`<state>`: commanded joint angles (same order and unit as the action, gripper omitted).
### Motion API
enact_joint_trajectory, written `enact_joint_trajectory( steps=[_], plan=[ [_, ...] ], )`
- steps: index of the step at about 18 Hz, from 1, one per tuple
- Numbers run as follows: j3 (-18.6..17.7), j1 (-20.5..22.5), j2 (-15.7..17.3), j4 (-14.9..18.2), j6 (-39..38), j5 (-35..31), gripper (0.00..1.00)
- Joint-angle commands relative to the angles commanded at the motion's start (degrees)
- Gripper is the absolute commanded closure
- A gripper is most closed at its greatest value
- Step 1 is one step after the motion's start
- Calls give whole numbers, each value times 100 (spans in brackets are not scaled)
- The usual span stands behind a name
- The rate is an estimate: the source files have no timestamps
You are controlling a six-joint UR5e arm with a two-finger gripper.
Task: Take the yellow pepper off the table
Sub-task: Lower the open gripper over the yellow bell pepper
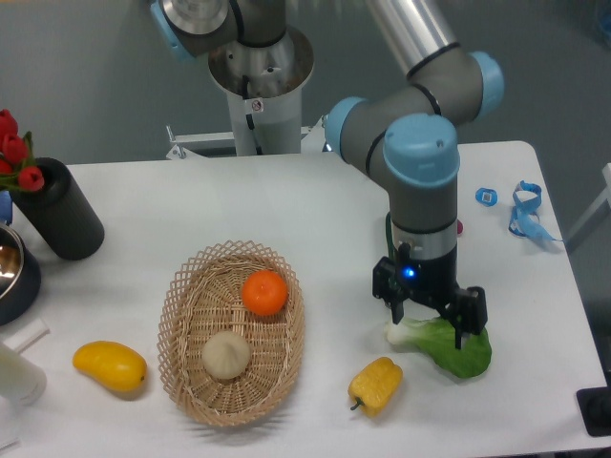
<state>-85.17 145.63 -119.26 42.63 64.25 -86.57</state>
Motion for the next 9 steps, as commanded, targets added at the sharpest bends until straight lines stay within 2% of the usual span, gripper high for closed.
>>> enact_joint_trajectory(
  steps=[4, 9],
  plan=[
    [-9, -9, -290, -18, -9, 0, 0],
    [-53, -97, -440, -27, -53, 0, 0]
  ],
)
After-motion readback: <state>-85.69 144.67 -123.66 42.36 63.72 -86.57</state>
